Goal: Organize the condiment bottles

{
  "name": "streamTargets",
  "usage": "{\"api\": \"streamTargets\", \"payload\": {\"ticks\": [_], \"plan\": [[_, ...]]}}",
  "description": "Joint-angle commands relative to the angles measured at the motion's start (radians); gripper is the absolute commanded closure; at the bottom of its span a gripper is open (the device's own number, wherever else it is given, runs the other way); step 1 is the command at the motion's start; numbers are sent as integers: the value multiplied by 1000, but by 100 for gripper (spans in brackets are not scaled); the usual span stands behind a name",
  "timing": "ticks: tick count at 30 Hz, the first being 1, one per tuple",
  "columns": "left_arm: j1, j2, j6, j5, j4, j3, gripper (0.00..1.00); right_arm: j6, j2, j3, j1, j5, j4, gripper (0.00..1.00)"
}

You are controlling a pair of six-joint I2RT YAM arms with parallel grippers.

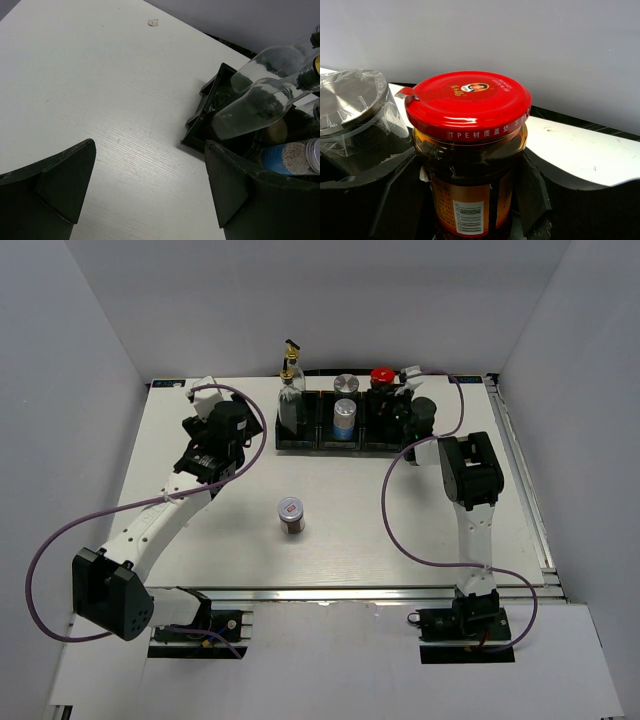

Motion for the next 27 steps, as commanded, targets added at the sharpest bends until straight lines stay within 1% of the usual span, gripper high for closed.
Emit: {"api": "streamTargets", "payload": {"ticks": [1, 2, 5, 6, 10, 14, 17, 20, 27], "plan": [[6, -14, 9, -9, 23, -14, 2, -12, -12, 65, 4, 42, 237, 57], [6, -16, 9, -7, 23, -17, 2, -12, -12, 64, 4, 48, 234, 56], [6, -16, 9, -1, 20, -20, 2, -14, -9, 55, 2, 58, 246, 50], [6, -16, 8, -1, 18, -20, 2, -14, -9, 52, 2, 58, 247, 46], [6, -14, 1, -9, 1, -19, 2, -17, -1, 45, 4, 66, 246, 41], [6, -14, 5, -9, 3, -17, 2, -18, -1, 38, 4, 69, 246, 30], [6, -14, 5, -9, 0, -16, 2, -22, 0, 35, 4, 71, 243, 29], [6, -16, 6, -12, 1, -19, 2, -23, -1, 29, 4, 68, 241, 22], [7, -19, 9, -12, -3, -16, 2, -35, -24, -7, 4, 68, 253, 18]]}}
